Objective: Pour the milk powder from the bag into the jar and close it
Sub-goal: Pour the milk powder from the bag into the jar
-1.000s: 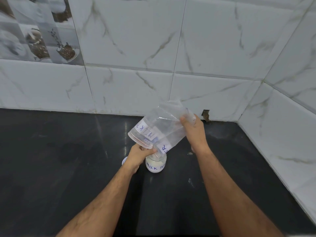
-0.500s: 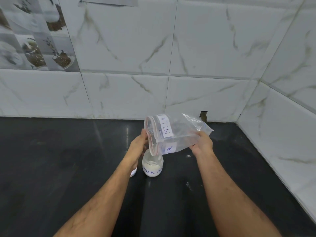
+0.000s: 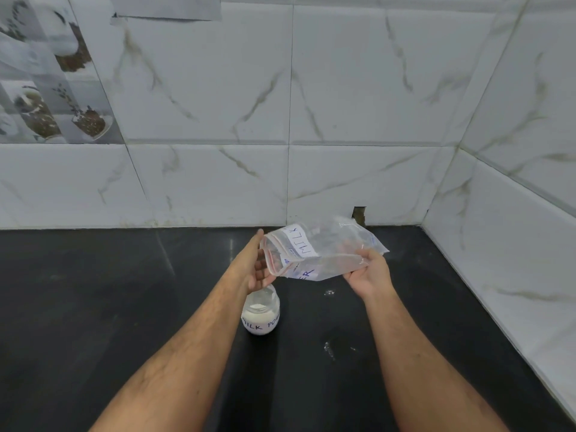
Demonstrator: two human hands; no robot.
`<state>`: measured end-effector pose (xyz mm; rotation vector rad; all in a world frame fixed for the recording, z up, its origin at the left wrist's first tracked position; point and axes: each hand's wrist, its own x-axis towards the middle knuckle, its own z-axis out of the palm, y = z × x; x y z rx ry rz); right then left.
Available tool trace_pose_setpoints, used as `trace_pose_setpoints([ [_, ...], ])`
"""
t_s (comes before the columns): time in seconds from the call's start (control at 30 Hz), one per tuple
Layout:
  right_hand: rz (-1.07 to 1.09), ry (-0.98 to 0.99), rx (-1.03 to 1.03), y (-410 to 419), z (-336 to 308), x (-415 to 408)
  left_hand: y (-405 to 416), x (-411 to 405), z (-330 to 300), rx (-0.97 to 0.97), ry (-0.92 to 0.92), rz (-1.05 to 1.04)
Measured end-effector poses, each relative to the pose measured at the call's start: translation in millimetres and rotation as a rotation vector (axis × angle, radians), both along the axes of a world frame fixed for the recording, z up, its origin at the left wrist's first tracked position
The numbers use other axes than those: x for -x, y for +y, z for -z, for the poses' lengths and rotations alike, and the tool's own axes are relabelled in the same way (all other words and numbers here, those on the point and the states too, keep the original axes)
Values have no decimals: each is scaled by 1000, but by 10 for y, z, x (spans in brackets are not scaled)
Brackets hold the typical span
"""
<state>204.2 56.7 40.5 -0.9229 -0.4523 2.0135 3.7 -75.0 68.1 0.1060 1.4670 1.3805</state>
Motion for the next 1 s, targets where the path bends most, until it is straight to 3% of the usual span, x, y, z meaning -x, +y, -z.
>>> trace_pose_setpoints([
  [0.17,-36,-66,-54,211,47,-143,247,-164,1,-36,44,-54],
  [0.4,-183,-188,107,366,236,-332,599,-560,202,-139,27,-97],
  [0.6,-252,-465,-15,475,321,-499,780,-822,463,-163,11,-112],
  [0.8,-153,-706,-130,760,415,-749,903,-1024,684,-63,45,-29],
  [1.0,-115,-909,-169,1093,588,-1152,1040,-1293,894,126,211,202],
])
